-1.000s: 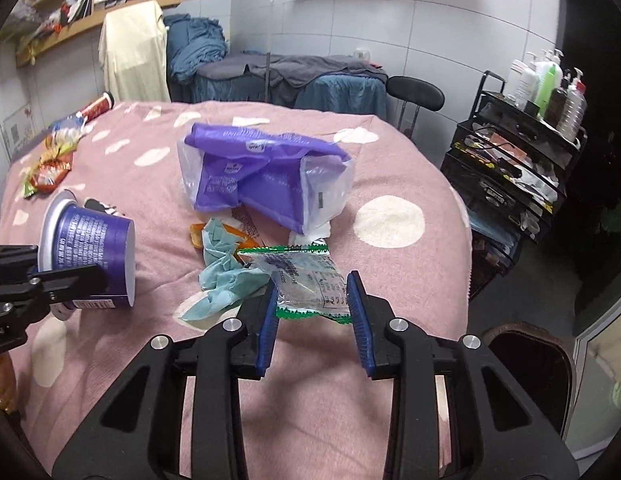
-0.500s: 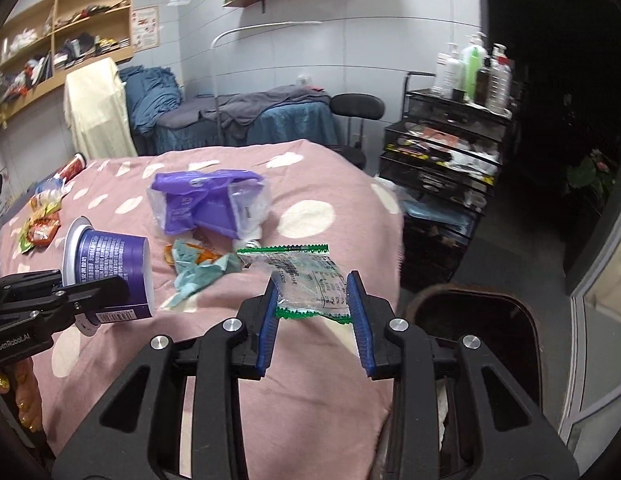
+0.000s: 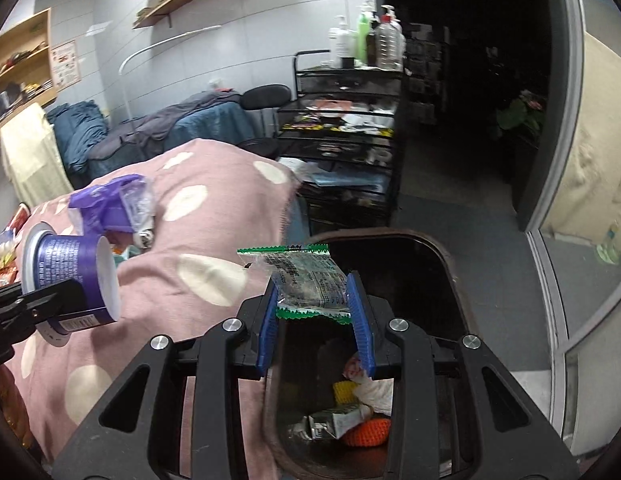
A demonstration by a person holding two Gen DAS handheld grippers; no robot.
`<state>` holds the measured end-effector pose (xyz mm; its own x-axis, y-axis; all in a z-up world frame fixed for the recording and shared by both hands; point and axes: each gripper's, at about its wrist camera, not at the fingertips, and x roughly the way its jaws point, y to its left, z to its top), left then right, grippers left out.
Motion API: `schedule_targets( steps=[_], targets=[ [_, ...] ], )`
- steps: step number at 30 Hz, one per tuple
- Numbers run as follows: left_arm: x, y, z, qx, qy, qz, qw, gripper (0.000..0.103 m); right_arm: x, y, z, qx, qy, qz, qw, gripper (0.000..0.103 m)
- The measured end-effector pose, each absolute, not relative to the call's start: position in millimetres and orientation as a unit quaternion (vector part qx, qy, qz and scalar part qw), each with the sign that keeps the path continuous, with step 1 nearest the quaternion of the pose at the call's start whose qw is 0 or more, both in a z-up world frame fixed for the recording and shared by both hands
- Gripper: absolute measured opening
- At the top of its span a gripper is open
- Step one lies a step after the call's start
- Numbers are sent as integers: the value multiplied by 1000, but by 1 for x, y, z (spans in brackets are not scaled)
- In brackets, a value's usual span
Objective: Collect trash
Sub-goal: 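Carry both items to the bin and open the right tool over it, then lower the yogurt cup into the bin and open the left tool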
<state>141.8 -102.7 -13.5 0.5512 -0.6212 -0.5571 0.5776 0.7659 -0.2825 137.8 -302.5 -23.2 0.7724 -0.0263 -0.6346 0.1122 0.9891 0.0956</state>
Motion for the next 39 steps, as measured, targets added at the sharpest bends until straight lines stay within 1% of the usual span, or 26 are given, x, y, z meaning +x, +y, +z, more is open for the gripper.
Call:
schedule_targets(
  steps=[16,17,19,21,27,30,39],
  targets=[
    [145,-146,-26,-11,354,-380,854,8,150,-342,-96,105,423,-82,896,35],
    [144,-148,-26,-9,355,-381,854,8,150,-343,-99,108,425,-82,895,37],
    [144,-152,-28,-5,357,-384,851,8,151,-346,-105,116,431,-91,890,48],
    [144,-156,-29,-3,360,-387,849,8,149,-348,-107,121,429,-99,890,67],
    [146,-166,-33,0,369,-396,841,8,144,-353,-102,124,416,-118,893,71],
    [145,-173,-34,3,369,-400,839,8,141,-359,-95,128,402,-133,897,74],
    [147,-204,-37,14,383,-424,821,8,126,-384,-67,140,348,-205,904,78]
  ],
)
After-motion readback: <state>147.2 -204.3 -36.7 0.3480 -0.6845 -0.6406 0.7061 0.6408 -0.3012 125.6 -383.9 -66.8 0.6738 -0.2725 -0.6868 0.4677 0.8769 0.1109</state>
